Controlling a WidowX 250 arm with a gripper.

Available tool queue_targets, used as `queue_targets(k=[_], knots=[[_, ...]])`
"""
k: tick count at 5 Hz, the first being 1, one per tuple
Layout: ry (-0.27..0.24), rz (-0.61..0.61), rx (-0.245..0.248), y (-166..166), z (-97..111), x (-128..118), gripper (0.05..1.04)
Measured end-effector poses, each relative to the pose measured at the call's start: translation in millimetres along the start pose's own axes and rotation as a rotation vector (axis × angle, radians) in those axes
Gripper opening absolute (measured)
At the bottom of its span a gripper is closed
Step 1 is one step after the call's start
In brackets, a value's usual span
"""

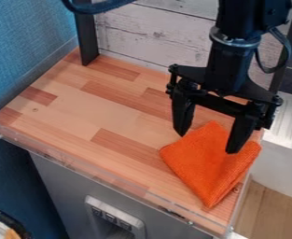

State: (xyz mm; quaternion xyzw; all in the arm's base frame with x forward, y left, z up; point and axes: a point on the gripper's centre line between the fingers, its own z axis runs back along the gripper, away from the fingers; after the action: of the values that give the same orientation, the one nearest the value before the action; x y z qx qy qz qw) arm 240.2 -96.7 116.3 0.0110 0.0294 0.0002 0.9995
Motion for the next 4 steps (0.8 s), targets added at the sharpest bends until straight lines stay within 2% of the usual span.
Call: queue_targets(k=[1, 3, 4], knots=[[0.009, -0.076, -0.005, 20, -3, 20, 0.991], [-0.024, -0.35, -0.027, 80, 0, 108, 0.991], [-0.055, -0.487, -0.029, 118, 4, 136, 0.991]])
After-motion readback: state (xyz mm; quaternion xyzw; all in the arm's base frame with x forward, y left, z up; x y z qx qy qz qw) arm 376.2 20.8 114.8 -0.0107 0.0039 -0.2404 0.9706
